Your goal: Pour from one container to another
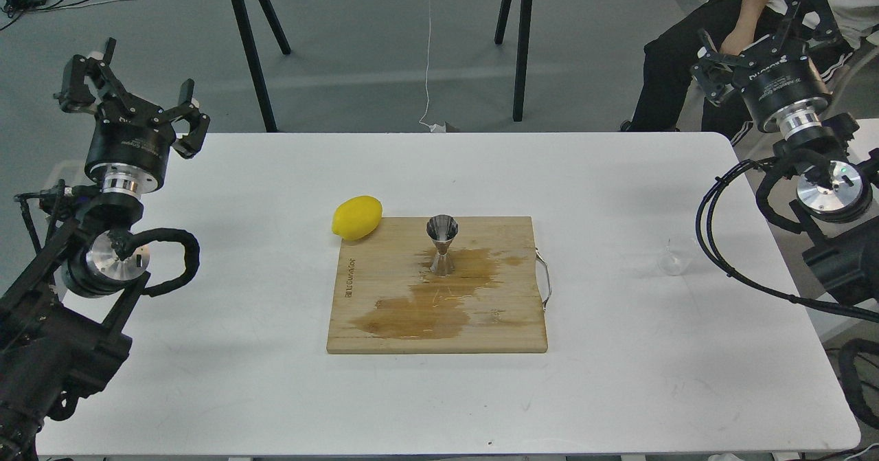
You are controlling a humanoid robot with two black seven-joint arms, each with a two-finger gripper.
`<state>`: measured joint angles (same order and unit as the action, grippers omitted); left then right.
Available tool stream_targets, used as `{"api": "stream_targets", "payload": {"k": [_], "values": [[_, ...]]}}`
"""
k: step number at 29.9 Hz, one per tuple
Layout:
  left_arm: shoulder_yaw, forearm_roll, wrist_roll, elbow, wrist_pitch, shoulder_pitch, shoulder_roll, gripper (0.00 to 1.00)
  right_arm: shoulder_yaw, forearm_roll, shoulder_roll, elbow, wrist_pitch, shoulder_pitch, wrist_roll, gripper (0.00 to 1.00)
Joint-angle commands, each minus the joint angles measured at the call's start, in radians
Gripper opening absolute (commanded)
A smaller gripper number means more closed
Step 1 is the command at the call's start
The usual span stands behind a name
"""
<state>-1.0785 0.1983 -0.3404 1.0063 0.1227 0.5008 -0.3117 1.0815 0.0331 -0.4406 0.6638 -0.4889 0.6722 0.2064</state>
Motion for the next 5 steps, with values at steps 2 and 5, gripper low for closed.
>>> {"api": "stream_targets", "payload": {"k": [2,5], "values": [[0.002,0.001,0.000,0.000,0.000,0.001,0.002,1.00,0.005,0.001,0.002,0.000,0.000,0.001,0.002,0.99],[0.002,0.001,0.000,0.000,0.000,0.004,0.000,1.00,0.006,0.001,0.003,0.000,0.000,0.001,0.002,0.99]]}}
